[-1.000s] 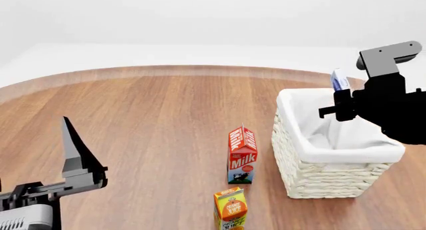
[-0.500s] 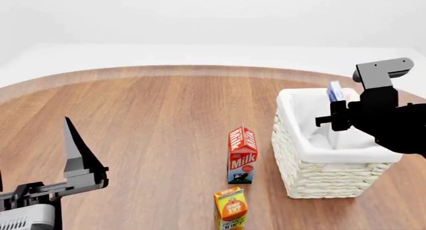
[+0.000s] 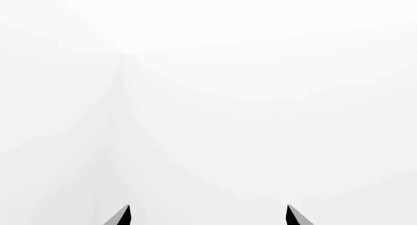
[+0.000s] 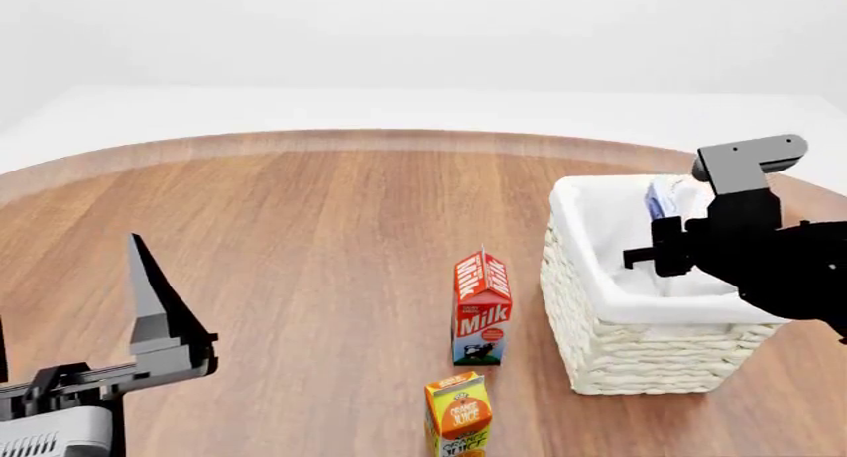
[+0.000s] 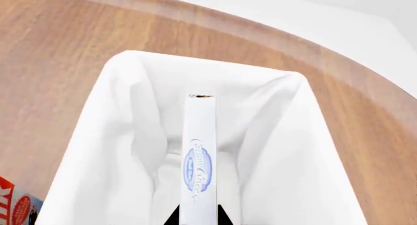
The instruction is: Pick up the cream cheese box and the butter, and put them in the basket.
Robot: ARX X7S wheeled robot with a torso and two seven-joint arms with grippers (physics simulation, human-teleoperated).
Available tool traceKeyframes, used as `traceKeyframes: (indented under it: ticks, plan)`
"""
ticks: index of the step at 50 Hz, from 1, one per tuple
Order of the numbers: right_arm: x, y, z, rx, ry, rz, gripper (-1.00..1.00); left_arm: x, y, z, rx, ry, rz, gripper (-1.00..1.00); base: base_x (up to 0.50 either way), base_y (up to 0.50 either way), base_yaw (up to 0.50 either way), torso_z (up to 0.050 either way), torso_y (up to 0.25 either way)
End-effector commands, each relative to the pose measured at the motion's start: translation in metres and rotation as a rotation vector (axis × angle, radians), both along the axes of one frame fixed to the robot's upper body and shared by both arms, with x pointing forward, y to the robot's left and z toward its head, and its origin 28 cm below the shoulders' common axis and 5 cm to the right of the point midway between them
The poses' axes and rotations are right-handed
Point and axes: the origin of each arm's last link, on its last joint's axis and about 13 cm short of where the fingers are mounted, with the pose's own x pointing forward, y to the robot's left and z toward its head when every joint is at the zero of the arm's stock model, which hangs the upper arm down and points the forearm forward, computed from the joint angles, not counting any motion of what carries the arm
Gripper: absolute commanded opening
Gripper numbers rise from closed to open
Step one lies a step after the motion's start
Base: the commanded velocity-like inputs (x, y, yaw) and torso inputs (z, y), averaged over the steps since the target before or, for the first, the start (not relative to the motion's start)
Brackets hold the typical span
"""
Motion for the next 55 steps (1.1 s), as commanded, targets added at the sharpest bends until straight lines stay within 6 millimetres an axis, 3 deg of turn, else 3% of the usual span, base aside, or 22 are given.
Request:
traceKeyframes:
  ticks: [1,3,4,19,30,32,39,41,43,55]
  plan:
    - [0.003,0.002,0.006,-0.007,-0.034,0.031,-1.00,0.000,0.001,0.000,0.013,-0.006,0.012,1.00,0.00,0.00,0.00,0.000,0.000]
    - [0.003,0.001,0.006,-0.009,-0.032,0.029,-1.00,0.000,0.001,0.000,0.013,-0.005,0.011,1.00,0.00,0.00,0.00,0.008,0.000]
    - [0.004,0.001,0.005,-0.009,-0.030,0.029,1.00,0.000,0.001,0.000,0.013,-0.005,0.011,1.00,0.00,0.00,0.00,0.000,0.000]
    - [-0.003,0.004,0.010,-0.029,-0.052,0.054,1.00,0.000,0.001,0.000,0.013,-0.006,0.009,1.00,0.00,0.00,0.00,0.000,0.000]
    - [-0.028,0.007,0.021,-0.026,-0.129,0.076,1.00,0.000,0.001,0.001,0.013,-0.007,0.008,1.00,0.00,0.00,0.00,0.000,0.001]
    - [-0.054,0.015,0.025,-0.043,-0.183,0.137,1.00,-0.001,0.000,0.001,0.014,-0.008,0.007,1.00,0.00,0.00,0.00,0.000,0.000]
    - [-0.081,0.027,0.029,-0.076,-0.247,0.226,1.00,-0.001,0.000,0.002,0.014,-0.010,0.007,1.00,0.00,0.00,0.00,0.000,0.000]
    - [-0.101,0.038,0.032,-0.095,-0.301,0.286,1.00,-0.001,0.001,0.002,0.015,-0.014,0.010,1.00,0.00,0.00,0.00,0.000,0.000]
    - [-0.108,0.042,0.032,-0.107,-0.318,0.314,1.00,-0.002,0.001,0.003,0.014,-0.016,0.011,1.00,0.00,0.00,0.00,0.000,0.000]
    - [-0.169,0.088,0.017,-0.124,-0.335,0.604,1.00,-0.003,0.001,0.002,0.013,-0.018,0.012,1.00,0.00,0.00,0.00,0.000,0.000]
